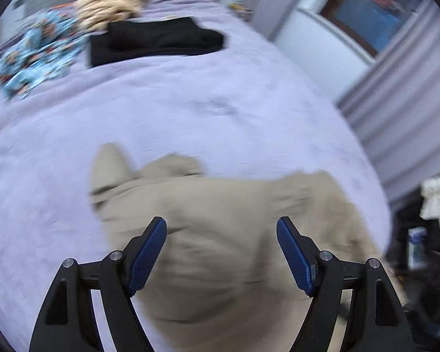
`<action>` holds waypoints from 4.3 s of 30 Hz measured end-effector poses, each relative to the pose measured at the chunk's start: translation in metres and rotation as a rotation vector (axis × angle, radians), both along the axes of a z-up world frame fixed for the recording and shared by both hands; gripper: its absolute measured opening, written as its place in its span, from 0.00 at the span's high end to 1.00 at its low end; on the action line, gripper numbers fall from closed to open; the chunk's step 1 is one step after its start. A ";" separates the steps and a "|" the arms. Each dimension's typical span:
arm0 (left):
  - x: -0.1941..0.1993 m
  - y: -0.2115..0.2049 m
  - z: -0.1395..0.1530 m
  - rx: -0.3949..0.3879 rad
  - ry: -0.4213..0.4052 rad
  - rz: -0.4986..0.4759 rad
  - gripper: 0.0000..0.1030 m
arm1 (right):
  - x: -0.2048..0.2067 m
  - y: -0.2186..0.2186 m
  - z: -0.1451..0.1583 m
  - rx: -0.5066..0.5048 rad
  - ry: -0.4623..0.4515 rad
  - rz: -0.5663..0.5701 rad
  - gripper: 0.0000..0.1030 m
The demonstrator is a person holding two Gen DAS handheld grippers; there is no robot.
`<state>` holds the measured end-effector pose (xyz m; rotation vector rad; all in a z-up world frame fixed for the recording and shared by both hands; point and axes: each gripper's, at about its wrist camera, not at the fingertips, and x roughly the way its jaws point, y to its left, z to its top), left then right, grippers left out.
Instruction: Fold large clothes
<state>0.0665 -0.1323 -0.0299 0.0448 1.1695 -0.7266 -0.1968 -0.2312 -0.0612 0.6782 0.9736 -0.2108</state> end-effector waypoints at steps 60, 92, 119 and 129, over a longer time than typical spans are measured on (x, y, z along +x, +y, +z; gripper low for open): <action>-0.054 -0.056 -0.041 0.244 -0.015 -0.034 0.23 | 0.044 -0.144 -0.043 0.038 0.159 -0.067 0.89; -0.102 -0.005 -0.038 0.359 0.098 0.199 0.00 | 0.002 -0.171 -0.025 0.084 0.223 0.091 0.34; -0.042 0.051 -0.111 -0.198 0.531 0.213 0.00 | 0.044 -0.226 -0.122 0.634 0.096 0.107 0.00; -0.028 0.035 -0.150 -0.240 0.609 0.139 0.00 | 0.100 -0.187 -0.117 0.570 0.158 0.358 0.00</action>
